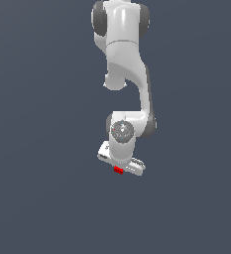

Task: Pick up the red cube and move it to a goal position.

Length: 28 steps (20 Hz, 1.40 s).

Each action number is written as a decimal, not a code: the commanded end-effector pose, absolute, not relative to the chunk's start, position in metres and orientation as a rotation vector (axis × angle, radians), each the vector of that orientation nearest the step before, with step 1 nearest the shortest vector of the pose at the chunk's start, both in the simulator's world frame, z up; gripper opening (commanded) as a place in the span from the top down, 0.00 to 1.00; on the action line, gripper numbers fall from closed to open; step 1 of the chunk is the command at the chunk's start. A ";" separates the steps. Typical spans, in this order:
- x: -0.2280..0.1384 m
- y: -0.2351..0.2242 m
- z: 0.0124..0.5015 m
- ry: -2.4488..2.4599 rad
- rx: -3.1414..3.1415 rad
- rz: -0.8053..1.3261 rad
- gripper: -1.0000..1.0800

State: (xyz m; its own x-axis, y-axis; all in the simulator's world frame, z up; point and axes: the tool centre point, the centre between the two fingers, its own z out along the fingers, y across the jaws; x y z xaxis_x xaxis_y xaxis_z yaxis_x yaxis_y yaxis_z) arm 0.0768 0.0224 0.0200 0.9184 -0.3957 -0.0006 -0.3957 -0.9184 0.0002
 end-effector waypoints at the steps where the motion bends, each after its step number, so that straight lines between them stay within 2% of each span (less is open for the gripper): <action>1: 0.077 0.022 0.021 -0.635 3.077 0.000 1.00; 11: 0.074 0.013 0.064 -0.635 3.077 -0.001 1.00; 28: 0.067 -0.022 0.230 -0.636 3.077 0.000 1.00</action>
